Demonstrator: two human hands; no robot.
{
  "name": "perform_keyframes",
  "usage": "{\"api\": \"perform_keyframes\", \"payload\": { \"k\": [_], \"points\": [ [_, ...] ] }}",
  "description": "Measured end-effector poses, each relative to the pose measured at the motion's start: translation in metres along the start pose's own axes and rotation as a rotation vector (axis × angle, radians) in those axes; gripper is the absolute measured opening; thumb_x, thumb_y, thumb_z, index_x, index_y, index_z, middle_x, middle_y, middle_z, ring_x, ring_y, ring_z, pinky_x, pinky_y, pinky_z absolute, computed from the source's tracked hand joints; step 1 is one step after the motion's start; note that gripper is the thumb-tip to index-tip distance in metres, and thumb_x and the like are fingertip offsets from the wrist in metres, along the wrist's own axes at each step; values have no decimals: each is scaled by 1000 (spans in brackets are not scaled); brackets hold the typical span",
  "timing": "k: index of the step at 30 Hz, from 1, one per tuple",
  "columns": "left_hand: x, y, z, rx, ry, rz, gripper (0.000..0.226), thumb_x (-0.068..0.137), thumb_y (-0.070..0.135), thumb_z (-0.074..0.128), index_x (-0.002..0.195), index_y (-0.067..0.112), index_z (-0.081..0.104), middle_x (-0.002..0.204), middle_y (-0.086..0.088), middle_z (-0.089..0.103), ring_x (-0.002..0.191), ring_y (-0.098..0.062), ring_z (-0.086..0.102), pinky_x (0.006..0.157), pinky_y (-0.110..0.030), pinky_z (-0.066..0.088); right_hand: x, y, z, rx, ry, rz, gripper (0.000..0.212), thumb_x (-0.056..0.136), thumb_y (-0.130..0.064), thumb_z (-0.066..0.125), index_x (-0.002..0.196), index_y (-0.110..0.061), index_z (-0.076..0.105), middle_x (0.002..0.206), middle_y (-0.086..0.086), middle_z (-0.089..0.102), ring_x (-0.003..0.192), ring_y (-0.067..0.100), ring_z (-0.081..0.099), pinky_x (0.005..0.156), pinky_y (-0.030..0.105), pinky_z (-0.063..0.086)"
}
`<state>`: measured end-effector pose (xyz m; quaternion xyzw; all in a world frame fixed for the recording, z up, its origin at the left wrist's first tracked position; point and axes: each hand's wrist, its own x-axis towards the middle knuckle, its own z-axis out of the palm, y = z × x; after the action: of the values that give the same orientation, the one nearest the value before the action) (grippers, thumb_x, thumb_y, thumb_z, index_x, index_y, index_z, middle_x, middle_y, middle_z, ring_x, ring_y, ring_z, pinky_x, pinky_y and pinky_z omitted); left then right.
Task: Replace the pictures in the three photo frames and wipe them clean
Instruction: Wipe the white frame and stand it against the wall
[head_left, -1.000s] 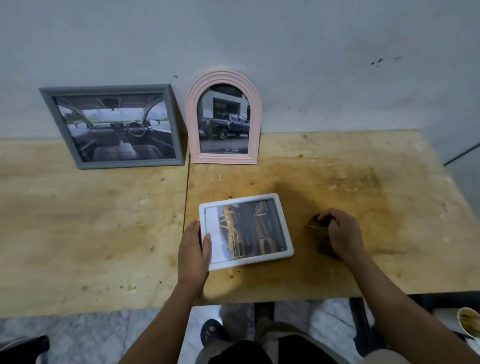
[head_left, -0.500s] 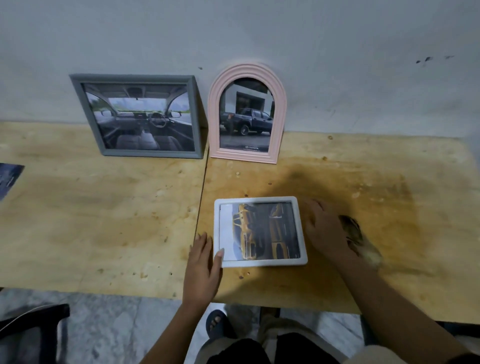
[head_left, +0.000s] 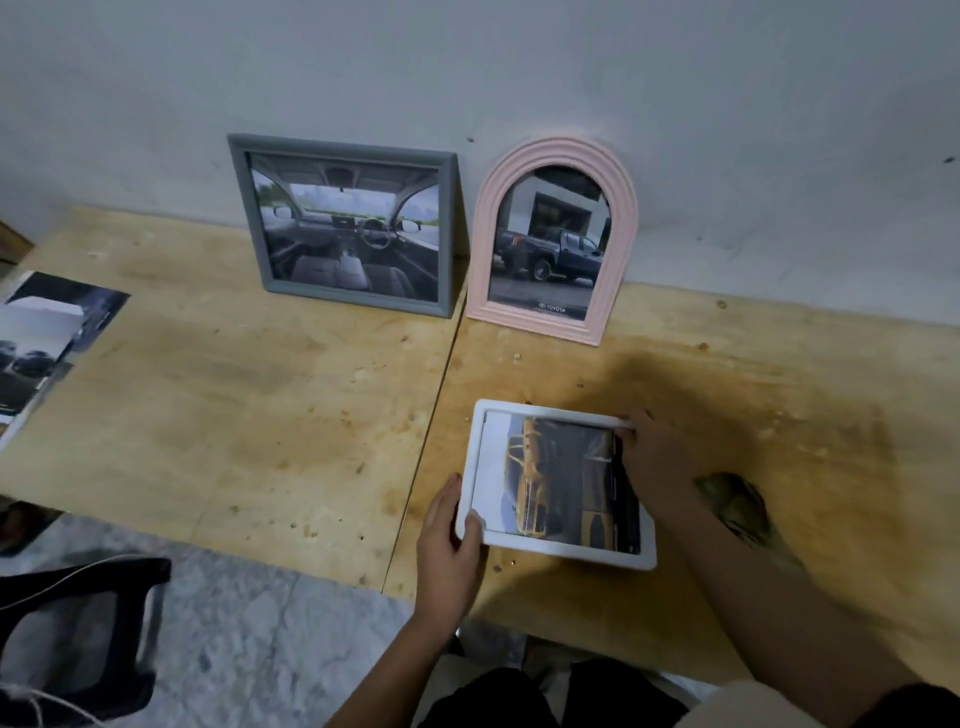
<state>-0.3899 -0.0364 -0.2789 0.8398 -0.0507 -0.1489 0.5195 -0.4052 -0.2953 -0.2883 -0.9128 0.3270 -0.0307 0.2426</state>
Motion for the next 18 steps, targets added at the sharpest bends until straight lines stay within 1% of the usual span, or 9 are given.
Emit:
{"api": "perform_keyframes", "payload": {
  "k": [2, 4, 5, 8, 9, 11, 13, 15, 18],
  "points": [
    [8, 21, 3, -119, 6, -32, 30, 96, 18, 51, 122, 31, 52, 122, 10, 59, 115, -8, 55, 92, -25, 51, 2, 7, -5, 12, 32, 11, 27, 96, -13, 44, 118, -8, 59, 112, 16, 61, 103, 37, 49, 82, 41, 42],
    [24, 49, 1, -303, -32, -84, 30, 95, 17, 51, 121, 33, 52, 114, 16, 60, 105, -5, 60, 77, -16, 53, 7, 12, -13, 74, 78, 50, 28, 97, -15, 42, 119, -11, 59, 113, 14, 62, 102, 35, 53, 86, 43, 45],
    [35, 65, 2, -400, -55, -109, 30, 94, 18, 52, 121, 32, 52, 111, 16, 60, 101, -5, 62, 72, -17, 54, 11, 15, -19, 114, 118, 68, 28, 97, -15, 42, 118, -11, 60, 112, 14, 63, 100, 35, 54, 86, 44, 47],
    [70, 110, 14, -597, -118, -146, 27, 92, 22, 55, 119, 28, 54, 112, 1, 63, 99, -15, 65, 73, -29, 58, 19, 20, -40, 268, 243, 153, 25, 97, -16, 43, 114, -10, 60, 105, 12, 63, 92, 31, 58, 79, 46, 50],
    [80, 127, 22, -651, -158, -137, 25, 93, 21, 53, 118, 23, 54, 111, -4, 64, 98, -17, 66, 72, -29, 58, 20, 22, -48, 331, 295, 196, 23, 97, -16, 44, 112, -9, 59, 102, 11, 62, 89, 29, 58, 75, 43, 51],
    [98, 160, 46, -726, -266, -101, 24, 96, 19, 47, 118, 16, 53, 105, -6, 66, 92, -14, 68, 71, -27, 58, 20, 30, -64, 449, 424, 262, 17, 96, -13, 47, 106, -5, 58, 94, 11, 60, 83, 28, 57, 66, 35, 46],
    [113, 189, 69, -732, -365, -30, 20, 98, 17, 43, 116, 15, 51, 96, 0, 68, 84, -8, 68, 73, -26, 57, 19, 40, -75, 517, 506, 302, 14, 95, -11, 50, 101, -2, 58, 88, 8, 57, 80, 29, 56, 64, 32, 42],
    [127, 215, 91, -660, -440, 55, 20, 98, 17, 42, 115, 16, 51, 94, 3, 68, 85, -11, 66, 76, -31, 55, 21, 57, -82, 568, 521, 355, 13, 93, -12, 54, 101, -2, 59, 87, 6, 56, 82, 30, 57, 64, 33, 43],
    [155, 239, 127, -365, -434, 188, 30, 97, 26, 46, 125, 17, 53, 113, -3, 60, 101, -15, 60, 89, -35, 53, 26, 77, -92, 619, 475, 447, 19, 89, -12, 61, 106, -3, 59, 95, 13, 62, 85, 28, 60, 67, 34, 47]
  ]
}}
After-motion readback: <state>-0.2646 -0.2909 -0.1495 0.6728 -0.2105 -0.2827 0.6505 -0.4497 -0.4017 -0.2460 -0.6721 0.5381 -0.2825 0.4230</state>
